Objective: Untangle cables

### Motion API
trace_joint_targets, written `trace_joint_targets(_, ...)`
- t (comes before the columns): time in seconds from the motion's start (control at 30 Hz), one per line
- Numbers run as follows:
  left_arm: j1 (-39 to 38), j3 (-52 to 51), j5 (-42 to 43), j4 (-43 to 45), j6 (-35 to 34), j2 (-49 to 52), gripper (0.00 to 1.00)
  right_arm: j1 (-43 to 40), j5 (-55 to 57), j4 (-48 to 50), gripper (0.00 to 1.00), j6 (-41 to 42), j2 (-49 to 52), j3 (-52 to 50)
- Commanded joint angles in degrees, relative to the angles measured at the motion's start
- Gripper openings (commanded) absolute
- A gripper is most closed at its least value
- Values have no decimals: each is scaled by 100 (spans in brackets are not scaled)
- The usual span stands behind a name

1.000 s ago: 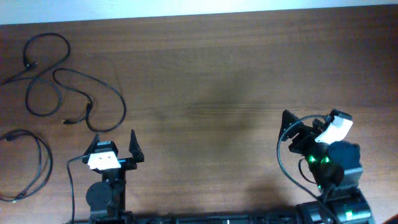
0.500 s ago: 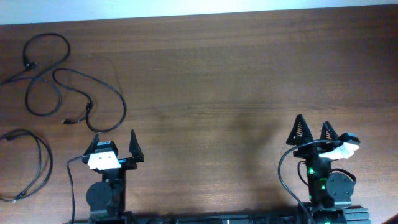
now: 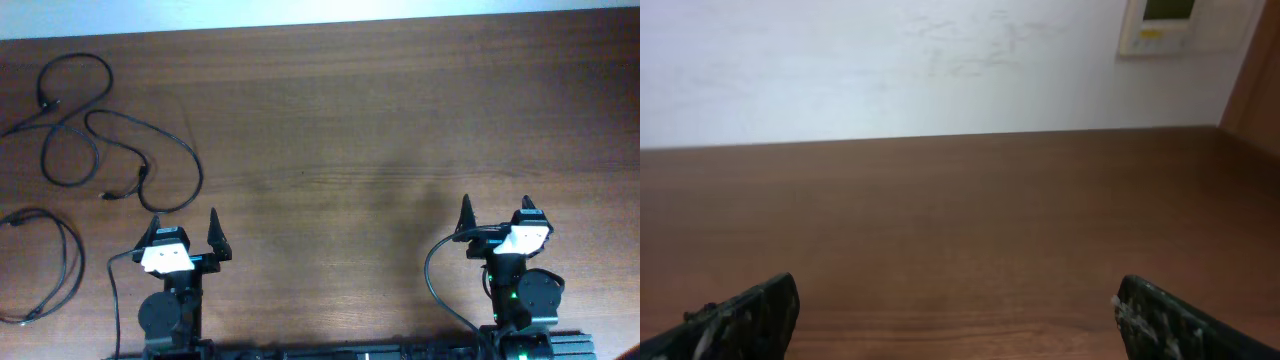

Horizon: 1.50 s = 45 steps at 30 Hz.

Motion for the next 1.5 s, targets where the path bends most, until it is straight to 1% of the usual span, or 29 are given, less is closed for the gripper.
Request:
trace_joint_targets(0.0, 24, -42, 63, 11, 111, -22, 99, -39, -42, -50, 99, -367, -66, -46)
trace_joint_targets(0.1, 24, -42, 63, 11, 111, -22, 99, -39, -26, -48, 99, -754, -66, -46)
trace_joint_targets(0.17, 24, -42, 63, 11, 111, -22, 99, -39, -24, -42, 98, -796, -66, -46)
trace_joint_targets(0.2, 24, -44, 63, 11, 111, -22, 99, -39, -59, -35, 99, -778, -66, -46)
trace_joint_targets(0.27, 24, -44, 63, 11, 111, -22, 99, -37, -107, -31, 99, -179, -66, -46)
trace_joint_targets(0.83, 24, -44, 63, 11, 111, -22, 99, -94, -94, -20, 99, -179, -66, -46)
trace_joint_targets(1.17, 24, -42, 63, 11, 111, -22, 99, -149, -120, -20, 99, 28, -66, -46)
trace_joint_targets(1.33, 24, -42, 63, 11, 111, -22, 99, 186, -92, -20, 99, 76, -66, -46)
trace_joint_targets(1.47, 24, -44, 63, 11, 111, -22, 99, 190, -92, -17, 99, 76, -66, -46)
